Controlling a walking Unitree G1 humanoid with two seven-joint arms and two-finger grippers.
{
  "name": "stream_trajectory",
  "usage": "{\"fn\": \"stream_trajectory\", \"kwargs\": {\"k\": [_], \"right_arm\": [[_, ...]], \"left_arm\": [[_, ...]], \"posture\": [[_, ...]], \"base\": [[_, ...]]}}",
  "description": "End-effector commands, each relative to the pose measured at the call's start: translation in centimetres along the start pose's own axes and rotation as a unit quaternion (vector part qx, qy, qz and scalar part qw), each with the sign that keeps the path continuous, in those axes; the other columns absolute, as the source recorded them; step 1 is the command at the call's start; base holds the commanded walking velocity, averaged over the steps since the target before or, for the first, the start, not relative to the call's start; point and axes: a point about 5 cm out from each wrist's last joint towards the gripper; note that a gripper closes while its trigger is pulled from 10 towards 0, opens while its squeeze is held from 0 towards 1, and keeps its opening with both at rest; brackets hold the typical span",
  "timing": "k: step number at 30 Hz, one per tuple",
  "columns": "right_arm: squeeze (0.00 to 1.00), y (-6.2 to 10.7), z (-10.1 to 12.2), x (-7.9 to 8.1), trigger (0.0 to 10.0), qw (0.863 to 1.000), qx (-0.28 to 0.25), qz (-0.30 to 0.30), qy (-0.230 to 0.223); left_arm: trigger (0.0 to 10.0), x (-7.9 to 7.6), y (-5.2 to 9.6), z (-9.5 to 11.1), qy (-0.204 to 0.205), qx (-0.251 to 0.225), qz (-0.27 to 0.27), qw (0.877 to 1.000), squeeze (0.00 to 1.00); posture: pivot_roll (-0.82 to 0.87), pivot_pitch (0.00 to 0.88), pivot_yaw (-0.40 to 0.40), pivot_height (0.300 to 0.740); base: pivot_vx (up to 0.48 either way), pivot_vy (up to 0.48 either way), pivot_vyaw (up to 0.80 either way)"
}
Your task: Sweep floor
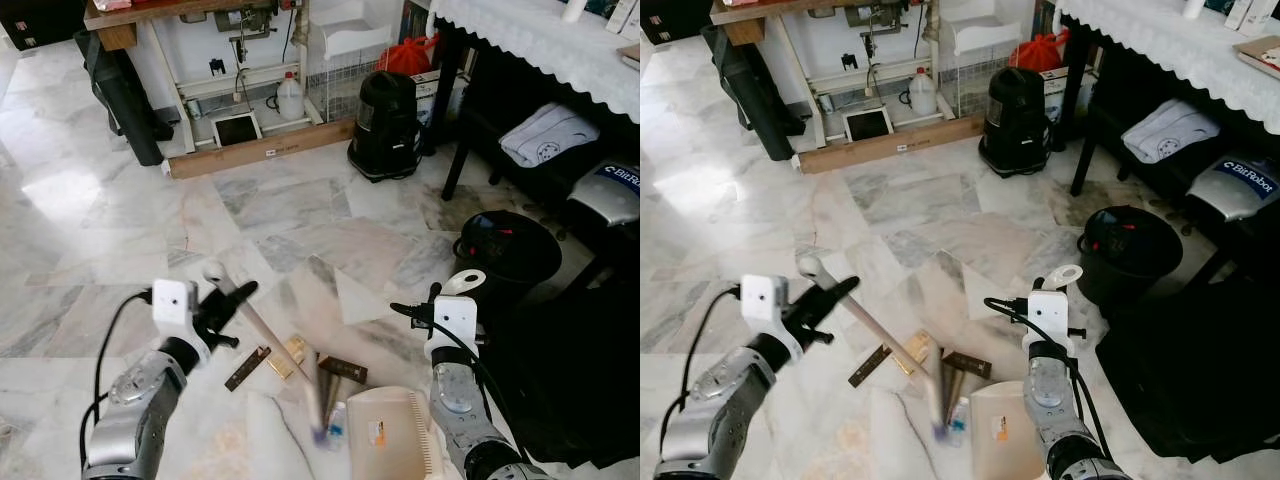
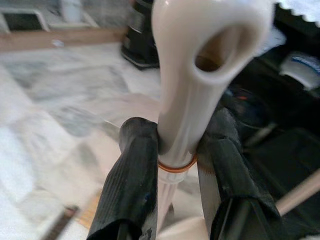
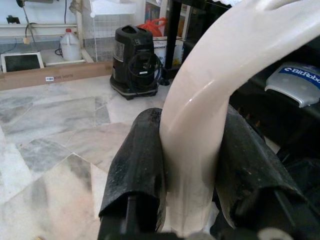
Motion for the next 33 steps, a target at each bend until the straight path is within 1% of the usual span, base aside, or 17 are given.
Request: {"fn": "stream_trajectory", "kwargs": {"k": [1,2,4,6,7,9,11,14,17,18,19,21,22,24,27,31,33], "right_arm": [[0.00,0.0,0.0,0.3,10.0,1.000,0.008,0.007,-0.001],[0.00,0.0,0.0,0.3,10.0,1.000,0.008,0.007,-0.001],[0.00,-0.1,0.0,0.3,10.0,1.000,0.008,0.006,-0.001],[0.00,-0.1,0.0,0.3,10.0,1.000,0.007,0.006,-0.001],[0.00,-0.1,0.0,0.3,10.0,1.000,0.007,0.006,-0.001],[0.00,-0.1,0.0,0.3,10.0,1.000,0.007,0.006,-0.001],[0.00,-0.1,0.0,0.3,10.0,1.000,0.007,0.006,-0.001],[0.00,-0.1,0.0,0.3,10.0,1.000,0.008,0.008,-0.001],[0.00,-0.1,0.0,0.3,10.0,1.000,0.008,0.007,0.000],[0.00,-0.1,0.0,0.3,10.0,1.000,0.008,0.007,0.000],[0.00,-0.1,0.0,0.3,10.0,1.000,0.008,0.007,0.001],[0.00,-0.1,0.0,0.3,10.0,1.000,0.008,0.007,0.001],[0.00,-0.1,0.0,0.3,10.0,1.000,0.009,0.007,0.001],[0.00,-0.1,-0.1,0.3,10.0,1.000,0.011,0.008,0.001],[0.00,0.0,0.0,0.4,10.0,1.000,0.011,0.009,0.001],[0.00,-0.1,0.0,0.4,10.0,1.000,0.011,0.010,0.000],[0.00,0.0,0.0,0.4,10.0,1.000,0.012,0.010,0.000]], "left_arm": [[10.0,-0.3,0.1,-0.2,0.010,0.016,-0.020,1.000,0.00],[10.0,-0.3,0.1,-0.2,0.010,0.016,-0.020,1.000,0.00],[10.0,-0.5,0.2,-0.5,0.009,0.040,-0.036,0.999,0.00],[10.0,-0.5,0.4,-0.7,0.005,0.050,-0.041,0.998,0.00],[10.0,-0.5,0.5,-0.9,0.001,0.064,-0.048,0.997,0.00],[10.0,-0.5,0.7,-1.3,0.005,0.075,-0.051,0.996,0.00],[10.0,-0.5,0.7,-1.3,0.006,0.075,-0.051,0.996,0.00],[10.0,-0.9,0.7,-1.6,0.034,0.076,-0.059,0.995,0.00],[10.0,-1.0,0.7,-1.5,0.044,0.074,-0.061,0.994,0.00],[10.0,-1.0,0.7,-1.4,0.042,0.068,-0.058,0.995,0.00],[10.0,-0.8,0.5,-0.7,0.032,0.044,-0.044,0.998,0.00],[10.0,-0.6,0.4,-0.2,0.023,0.027,-0.033,0.999,0.00],[10.0,-0.4,0.3,0.3,0.012,0.014,-0.023,1.000,0.00],[10.0,0.1,0.3,1.5,-0.026,-0.022,0.003,0.999,0.00],[10.0,0.3,0.7,2.3,-0.040,-0.047,0.015,0.998,0.00],[10.0,0.3,1.2,2.5,-0.048,-0.050,0.018,0.997,0.00],[10.0,0.4,1.5,2.4,-0.053,-0.043,0.020,0.997,0.00]], "posture": [[0.17,0.103,0.065,0.740],[0.17,0.103,0.065,0.740],[0.17,0.103,0.065,0.740],[0.17,0.103,0.065,0.740],[0.17,0.102,0.065,0.740],[0.17,0.102,0.065,0.740],[0.17,0.102,0.065,0.740],[0.17,0.103,0.064,0.740],[0.17,0.105,0.064,0.740],[0.17,0.105,0.064,0.740],[0.17,0.105,0.063,0.740],[0.17,0.105,0.063,0.740],[0.17,0.104,0.063,0.740],[0.17,0.103,0.064,0.740],[0.17,0.103,0.064,0.740],[0.17,0.104,0.064,0.740],[0.17,0.103,0.065,0.740]], "base": [[0.000,0.000,0.00],[0.000,0.000,0.00],[0.000,0.000,0.00],[0.000,0.000,0.00],[0.000,0.000,0.00],[0.000,0.000,0.00],[0.000,0.000,0.00],[0.000,0.000,0.00],[0.000,0.000,0.00],[0.000,0.000,0.00],[0.000,0.000,0.00],[0.000,0.000,0.00],[0.000,0.000,0.00],[0.000,0.000,0.00],[0.000,0.000,0.00],[0.000,0.000,0.00],[0.000,0.000,0.00]]}}
Point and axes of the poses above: a point about 5 cm out from each wrist's last joint towards the gripper, its own y axis pointing back from the gripper into the wrist, its own z axis along the axis of the wrist's last joint, x = y × z, and after that the axes turned 12 degrees about y, right-handed
